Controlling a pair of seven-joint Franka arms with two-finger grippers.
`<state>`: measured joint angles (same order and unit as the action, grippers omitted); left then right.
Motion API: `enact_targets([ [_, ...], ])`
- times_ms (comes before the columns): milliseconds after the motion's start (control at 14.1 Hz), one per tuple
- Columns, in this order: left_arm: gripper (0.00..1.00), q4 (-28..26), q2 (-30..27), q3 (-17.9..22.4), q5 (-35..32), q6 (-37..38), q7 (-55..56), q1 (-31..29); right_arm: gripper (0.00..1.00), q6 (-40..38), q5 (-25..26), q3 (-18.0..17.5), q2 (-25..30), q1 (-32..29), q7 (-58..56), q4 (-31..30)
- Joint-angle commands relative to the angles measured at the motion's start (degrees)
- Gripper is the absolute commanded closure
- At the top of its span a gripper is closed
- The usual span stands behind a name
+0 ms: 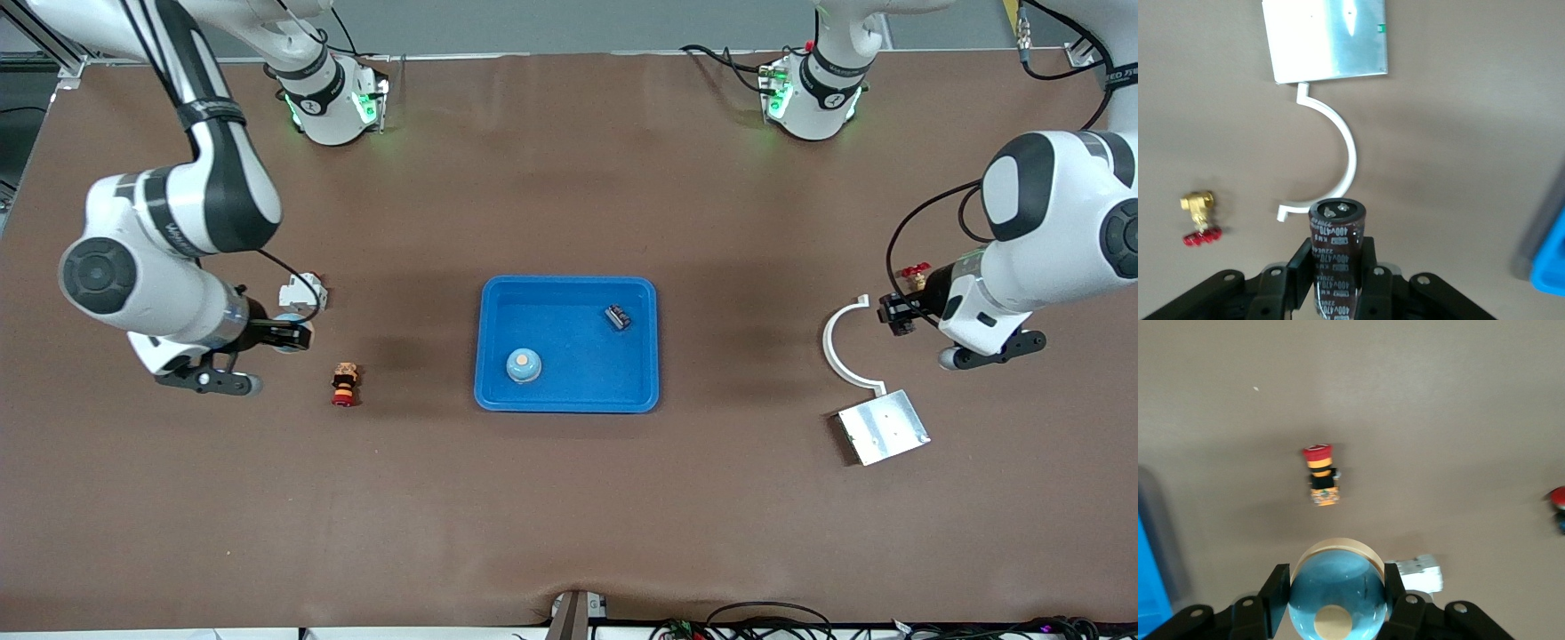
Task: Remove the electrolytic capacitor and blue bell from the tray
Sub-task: 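Carry the capacitor with the left gripper while the right gripper carries the bell, then release the capacitor with the left gripper while the right gripper releases the bell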
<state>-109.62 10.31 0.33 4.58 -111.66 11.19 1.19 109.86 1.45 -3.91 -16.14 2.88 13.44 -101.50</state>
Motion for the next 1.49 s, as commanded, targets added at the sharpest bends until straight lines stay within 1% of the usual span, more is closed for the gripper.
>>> enact_targets([
  [0,1.00,-4.45,-0.65,-0.68,-3.78,-5.03,-2.75,-2.15,1.00,2.02,0.13,-1.01,3.30,-3.57,-6.65,-4.40],
  [212,1.00,-7.27,1.98,-0.59,-5.28,-11.63,-3.89,-2.95,1.00,10.44,0.13,-1.01,8.92,-7.79,-14.83,-14.66],
  [425,1.00,-8.07,5.06,-0.59,-7.39,-14.54,-3.89,-2.95,1.00,13.18,0.13,-1.01,12.35,-11.31,-19.49,-20.83],
  [567,1.00,-9.73,6.04,-0.59,-8.44,-16.82,-3.89,-3.04,1.00,17.30,0.04,-1.01,14.89,-14.03,-23.70,-25.91],
  [708,1.00,-10.27,7.09,-0.68,-9.24,-17.71,-3.89,-4.26,1.00,22.13,0.04,-1.01,16.57,-16.75,-27.40,-30.84],
  [850,1.00,-10.27,8.75,-0.59,-9.24,-17.71,-3.89,-4.27,1.00,26.09,-0.31,-1.01,16.67,-20.27,-32.49,-33.66],
  [1062,1.00,-10.09,11.13,-0.59,-9.50,-18.67,-3.89,-4.27,1.00,29.53,-1.10,-1.01,16.31,-24.67,-37.17,-36.57],
  [1275,1.00,-9.13,14.20,-0.59,-9.59,-19.99,-3.89,-4.36,1.00,31.28,-5.13,-1.01,15.44,-25.91,-39.98,-37.89],
  [1416,1.00,-8.43,15.18,-0.59,-9.59,-20.87,-3.89,-4.53,1.00,34.01,-5.32,-0.93,14.30,-26.00,-40.25,-39.21],
])
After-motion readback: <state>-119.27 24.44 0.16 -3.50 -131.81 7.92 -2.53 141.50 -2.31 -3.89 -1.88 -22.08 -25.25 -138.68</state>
